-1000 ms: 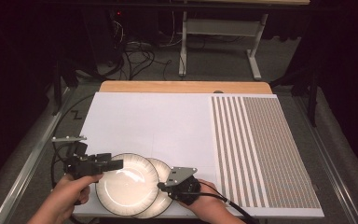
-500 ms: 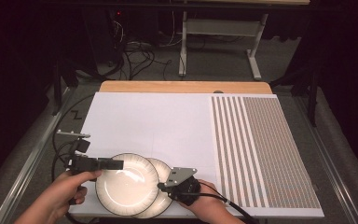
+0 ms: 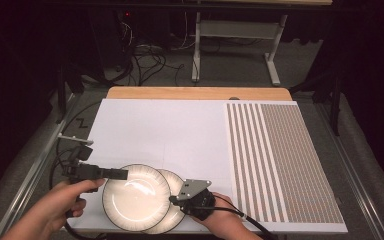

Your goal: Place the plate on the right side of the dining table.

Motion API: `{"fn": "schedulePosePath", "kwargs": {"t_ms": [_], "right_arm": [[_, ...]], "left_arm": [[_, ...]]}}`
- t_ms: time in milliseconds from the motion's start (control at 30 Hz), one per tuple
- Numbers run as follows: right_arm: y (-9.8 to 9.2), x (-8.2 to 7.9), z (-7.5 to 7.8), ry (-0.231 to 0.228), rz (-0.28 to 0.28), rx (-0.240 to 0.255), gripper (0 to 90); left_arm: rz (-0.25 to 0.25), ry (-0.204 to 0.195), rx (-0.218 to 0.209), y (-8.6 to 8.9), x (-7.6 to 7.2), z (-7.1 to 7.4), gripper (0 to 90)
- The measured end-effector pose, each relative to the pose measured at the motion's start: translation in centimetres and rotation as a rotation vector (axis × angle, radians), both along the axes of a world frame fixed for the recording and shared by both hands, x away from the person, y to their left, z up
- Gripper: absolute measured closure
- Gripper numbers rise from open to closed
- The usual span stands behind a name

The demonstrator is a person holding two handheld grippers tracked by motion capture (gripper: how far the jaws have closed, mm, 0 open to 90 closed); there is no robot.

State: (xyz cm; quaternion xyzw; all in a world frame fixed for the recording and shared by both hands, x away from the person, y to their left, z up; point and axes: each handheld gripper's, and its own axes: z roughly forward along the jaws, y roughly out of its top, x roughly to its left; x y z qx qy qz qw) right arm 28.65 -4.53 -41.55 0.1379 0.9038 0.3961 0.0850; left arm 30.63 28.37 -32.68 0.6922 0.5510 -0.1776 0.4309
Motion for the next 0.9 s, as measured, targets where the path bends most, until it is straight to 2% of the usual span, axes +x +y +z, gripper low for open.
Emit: {"fn": "schedulePosePath", "kwargs": {"t_ms": [100, 233, 333, 467, 600, 700, 900], "right_arm": [[0.0, 0.0, 0.0, -0.001, 0.0, -0.001, 90.0], [0.0, 0.0, 0.0, -0.003, -0.002, -0.002, 90.0], [0.0, 0.0, 0.0, -0.003, -0.004, -0.002, 90.0], [0.0, 0.0, 0.0, -0.001, -0.005, 0.0, 90.0], [0.0, 0.0, 0.0, -0.002, -0.004, 0.0, 90.0], [0.0, 0.0, 0.0, -0.002, -0.003, -0.001, 90.0], [0.0, 0.0, 0.0, -0.001, -0.002, 0.0, 90.0]], "left_arm": [[0.031, -0.017, 0.014, 1.0, -0.1, 0.1, 0.6], [0.055, 0.009, 0.034, 2.0, -0.3, -0.3, 0.6], [0.056, 0.03, 0.046, 2.4, -0.5, -1.3, 0.6], [0.066, 0.041, 0.041, 2.6, -0.6, -2.0, 0.6], [0.057, 0.073, 0.032, 2.4, -1.0, -3.2, 0.7], [0.041, 0.101, 0.041, 2.2, -1.2, -4.0, 0.8], [0.024, 0.161, 0.017, 1.5, -1.5, -5.5, 1.7]]}}
